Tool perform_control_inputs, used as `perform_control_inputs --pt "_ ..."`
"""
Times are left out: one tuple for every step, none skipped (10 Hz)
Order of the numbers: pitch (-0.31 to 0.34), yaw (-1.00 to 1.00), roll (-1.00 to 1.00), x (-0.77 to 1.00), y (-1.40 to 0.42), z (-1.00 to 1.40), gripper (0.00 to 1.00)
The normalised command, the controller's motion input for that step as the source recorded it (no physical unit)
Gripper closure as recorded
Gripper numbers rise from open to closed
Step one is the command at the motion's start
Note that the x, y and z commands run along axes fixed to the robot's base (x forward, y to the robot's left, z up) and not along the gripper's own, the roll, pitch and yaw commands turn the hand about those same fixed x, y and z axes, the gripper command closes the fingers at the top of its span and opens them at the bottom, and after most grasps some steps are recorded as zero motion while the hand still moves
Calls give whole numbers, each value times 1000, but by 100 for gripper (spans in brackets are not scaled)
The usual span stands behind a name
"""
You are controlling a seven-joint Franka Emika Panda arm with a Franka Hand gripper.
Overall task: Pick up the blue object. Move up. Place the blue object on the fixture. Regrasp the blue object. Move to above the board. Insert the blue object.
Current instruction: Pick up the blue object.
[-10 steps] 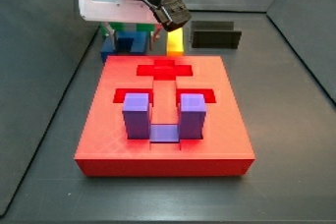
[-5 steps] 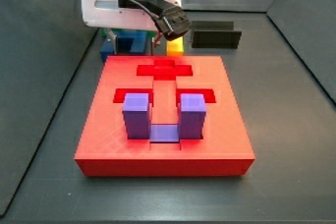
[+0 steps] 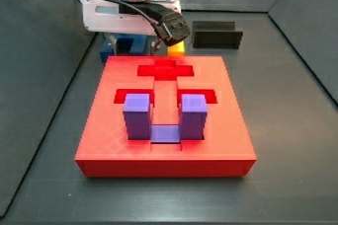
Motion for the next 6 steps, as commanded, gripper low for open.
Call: perform_control_inputs --pt "0 0 0 0 0 0 0" --pt "0 0 0 0 0 0 100" --pt "0 0 0 0 0 0 100" --pt "0 0 0 0 0 0 100" --pt "0 0 0 0 0 0 100" --pt "0 0 0 0 0 0 100"
